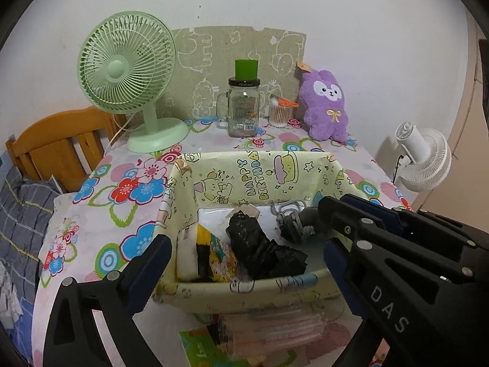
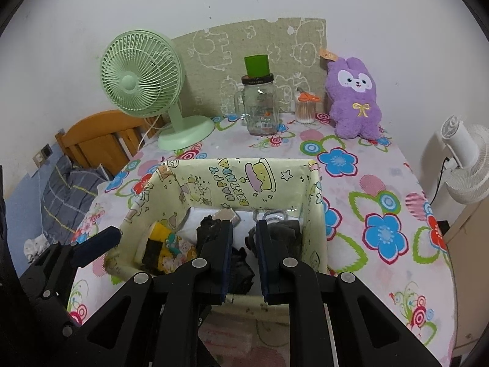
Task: Organize soft objects
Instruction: 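Open the left tool to drop the tissue roll while the right tool releases the bag, then withdraw both tools from the box toward the white pad and pink packet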
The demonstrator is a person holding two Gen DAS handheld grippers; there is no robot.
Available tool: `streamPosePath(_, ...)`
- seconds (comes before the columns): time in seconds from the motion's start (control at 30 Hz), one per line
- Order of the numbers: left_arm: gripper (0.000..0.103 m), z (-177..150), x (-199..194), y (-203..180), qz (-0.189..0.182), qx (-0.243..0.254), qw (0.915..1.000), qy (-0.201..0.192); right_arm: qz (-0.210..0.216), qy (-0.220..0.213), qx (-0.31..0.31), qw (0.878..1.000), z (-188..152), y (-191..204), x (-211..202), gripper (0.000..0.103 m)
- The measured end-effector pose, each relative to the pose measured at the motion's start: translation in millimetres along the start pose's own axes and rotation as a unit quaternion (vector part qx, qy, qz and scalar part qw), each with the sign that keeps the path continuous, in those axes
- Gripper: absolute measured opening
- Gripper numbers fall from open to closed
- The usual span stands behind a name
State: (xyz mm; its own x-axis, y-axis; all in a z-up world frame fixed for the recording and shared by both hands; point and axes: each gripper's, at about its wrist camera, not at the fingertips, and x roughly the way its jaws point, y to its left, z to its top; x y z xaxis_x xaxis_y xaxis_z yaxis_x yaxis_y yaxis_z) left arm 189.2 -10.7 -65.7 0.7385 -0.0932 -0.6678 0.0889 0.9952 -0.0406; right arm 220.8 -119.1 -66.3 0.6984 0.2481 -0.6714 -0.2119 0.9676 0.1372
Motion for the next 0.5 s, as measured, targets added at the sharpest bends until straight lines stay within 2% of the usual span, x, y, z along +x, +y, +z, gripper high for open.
streamPosePath(0.03, 0.101, 0, -2, 0, 0.002, 0.000, 1.0000, -0.001, -0.002, -0.001, 0.000, 1.000, -1, 0, -3, 0.023)
streamPosePath(0.07, 0.101, -1, -4, 0, 0.004, 0.000, 1.0000, -0.003, -0.007, -0.003, -0.001, 1.000, -1, 0, -6, 0.035)
streamPosePath(0.1, 0.102, -2, -8, 0, -0.002, -0.001, 1.0000, -0.004, -0.019, -0.009, -0.001, 1.000, -2, 0, -10, 0.059)
streamPosePath(0.17, 0.103, -4, -13, -1, -0.004, -0.001, 1.0000, -0.007, -0.026, -0.032, -0.004, 0.999, -5, 1, -22, 0.082)
streamPosePath(0.23, 0.103, -6, -19, -2, -0.003, -0.001, 0.9999, -0.012, -0.030, -0.051, -0.015, 0.998, -7, 5, -34, 0.083)
streamPosePath(0.5, 0.103, -16, -48, -7, -0.003, 0.004, 0.9995, -0.031, -0.036, -0.062, -0.020, 0.997, -16, 12, -61, 0.085)
